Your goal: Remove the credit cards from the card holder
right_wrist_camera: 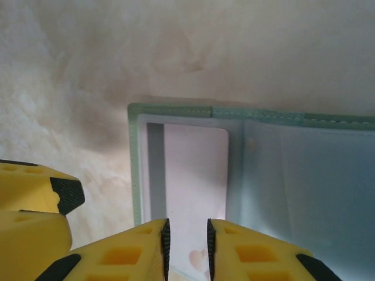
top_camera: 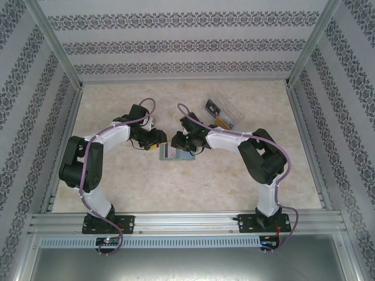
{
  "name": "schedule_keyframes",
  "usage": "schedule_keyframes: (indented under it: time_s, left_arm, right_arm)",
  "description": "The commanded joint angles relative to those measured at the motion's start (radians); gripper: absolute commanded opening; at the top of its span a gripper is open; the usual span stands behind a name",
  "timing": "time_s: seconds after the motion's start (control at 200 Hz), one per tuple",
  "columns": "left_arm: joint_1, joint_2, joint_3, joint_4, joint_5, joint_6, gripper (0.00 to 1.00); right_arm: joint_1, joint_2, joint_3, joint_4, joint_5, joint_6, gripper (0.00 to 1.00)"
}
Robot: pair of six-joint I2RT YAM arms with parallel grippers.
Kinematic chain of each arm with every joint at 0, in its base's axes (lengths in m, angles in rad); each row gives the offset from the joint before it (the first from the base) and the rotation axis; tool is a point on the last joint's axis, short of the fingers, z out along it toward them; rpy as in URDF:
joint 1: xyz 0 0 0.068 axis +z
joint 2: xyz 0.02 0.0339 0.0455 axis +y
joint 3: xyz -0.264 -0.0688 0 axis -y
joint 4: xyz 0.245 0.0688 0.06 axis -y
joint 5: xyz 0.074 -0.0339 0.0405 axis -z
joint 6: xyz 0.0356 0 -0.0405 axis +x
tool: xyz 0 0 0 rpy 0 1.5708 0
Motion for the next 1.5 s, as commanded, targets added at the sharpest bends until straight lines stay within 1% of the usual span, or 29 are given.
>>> schedule_keyframes:
  time_s: [0.0,0.105,0.27,0.37,0.664,1.044,1.279,1.424,1.494]
  left_arm:
    - [-0.011,0.032,-0.006,0.049,0.011,-0.021,0.40]
    - [-0.016,0.057,-0.006,0.064,0.016,-0.033,0.33]
    - [-0.018,0.080,-0.002,0.064,0.016,-0.040,0.26]
    - [-0.021,0.090,-0.002,0.068,0.015,-0.046,0.23]
    - [-0.024,0.120,-0.009,0.074,0.012,-0.055,0.15]
    - [-0.023,0.146,-0.002,0.048,-0.007,-0.037,0.13]
    - [-0.024,0.147,-0.001,0.036,-0.022,-0.031,0.12]
    - [-0.024,0.140,0.007,0.024,-0.031,-0.025,0.12]
    - [-0.024,0.132,0.013,0.020,-0.035,-0.022,0.12]
  right_arm:
    - [-0.008,0.019,-0.022,0.021,-0.011,0.013,0.25]
    - [-0.012,0.020,-0.024,0.024,-0.013,0.012,0.24]
    - [-0.020,0.026,-0.034,0.027,-0.006,0.018,0.22]
    - [-0.027,0.041,-0.036,0.035,-0.015,0.035,0.20]
    - [-0.030,0.058,-0.042,0.078,-0.050,0.049,0.19]
    - [-0.036,0.061,-0.055,0.101,-0.070,0.059,0.17]
    - [-0.040,0.043,-0.067,0.112,-0.072,0.054,0.10]
    - [-0.044,0.025,-0.077,0.100,-0.054,0.039,0.05]
    - [-0.046,0.015,-0.085,0.090,-0.040,0.032,0.04]
